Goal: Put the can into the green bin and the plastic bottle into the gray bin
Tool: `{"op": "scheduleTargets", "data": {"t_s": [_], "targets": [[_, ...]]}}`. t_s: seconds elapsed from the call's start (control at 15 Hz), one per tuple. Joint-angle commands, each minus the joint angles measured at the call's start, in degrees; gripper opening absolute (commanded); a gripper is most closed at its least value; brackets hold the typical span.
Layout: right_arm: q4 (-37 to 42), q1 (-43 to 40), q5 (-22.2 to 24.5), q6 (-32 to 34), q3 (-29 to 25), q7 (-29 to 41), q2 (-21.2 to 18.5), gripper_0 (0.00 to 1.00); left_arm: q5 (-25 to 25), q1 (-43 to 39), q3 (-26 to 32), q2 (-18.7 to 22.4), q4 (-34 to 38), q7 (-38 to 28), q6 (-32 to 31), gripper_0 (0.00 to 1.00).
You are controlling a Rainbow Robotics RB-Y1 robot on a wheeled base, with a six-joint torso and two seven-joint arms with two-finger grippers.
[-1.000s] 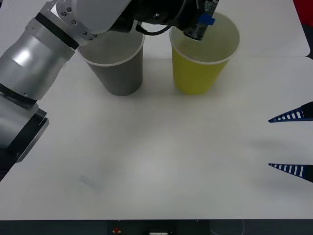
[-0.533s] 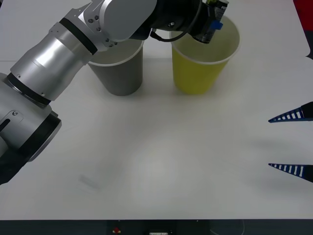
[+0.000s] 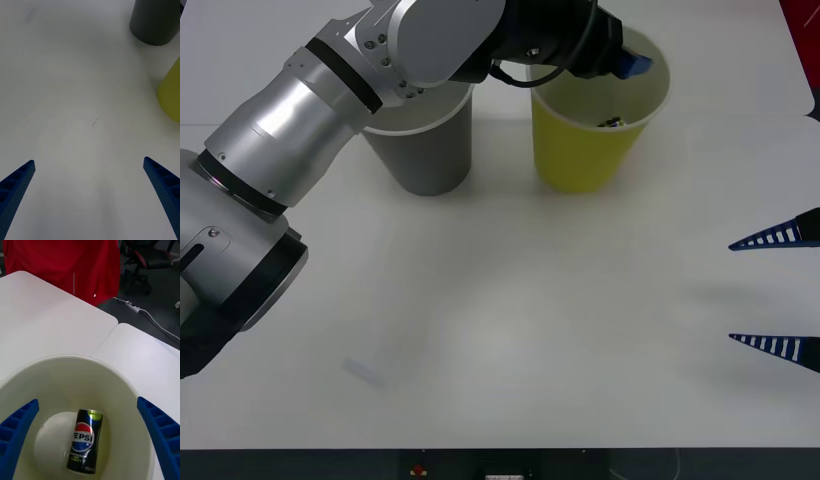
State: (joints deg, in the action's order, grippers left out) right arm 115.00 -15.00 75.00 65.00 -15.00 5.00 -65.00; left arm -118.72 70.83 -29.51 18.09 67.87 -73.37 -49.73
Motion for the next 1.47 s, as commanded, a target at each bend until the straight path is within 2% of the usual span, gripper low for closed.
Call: {"op": "scheduleTargets", "data": {"t_s": [0.07,0.4,0.53,0.67,0.8,1.13,1.47], "targets": [[0.00,0.00,0.00,0.00,0.00,0.00,0.00,1.00,3.67,-0.96,0.07,2.12,1.82,3.06,-0.28,1.00],[0.00,0.00,0.00,0.00,0.00,0.00,0.00,1.00,6.92,-10.97,1.74,9.59,18.08,4.11,-0.90,1.00],[0.00,0.00,0.00,0.00,0.00,0.00,0.00,1.00,8.15,-14.93,6.31,11.70,25.11,5.17,-8.19,1.00],[0.00,0.00,0.00,0.00,0.00,0.00,0.00,1.00,9.29,-17.83,11.76,13.46,31.18,6.13,-18.56,1.00],[0.00,0.00,0.00,0.00,0.00,0.00,0.00,1.00,9.38,-21.43,14.83,16.36,37.77,6.05,-24.28,1.00],[0.00,0.00,0.00,0.00,0.00,0.00,0.00,1.00,11.22,-33.12,16.77,25.32,50.69,7.28,-25.33,1.00],[0.00,0.00,0.00,0.00,0.00,0.00,0.00,1.00,12.02,-46.13,22.48,32.00,58.69,16.24,-25.42,1.00]]}}
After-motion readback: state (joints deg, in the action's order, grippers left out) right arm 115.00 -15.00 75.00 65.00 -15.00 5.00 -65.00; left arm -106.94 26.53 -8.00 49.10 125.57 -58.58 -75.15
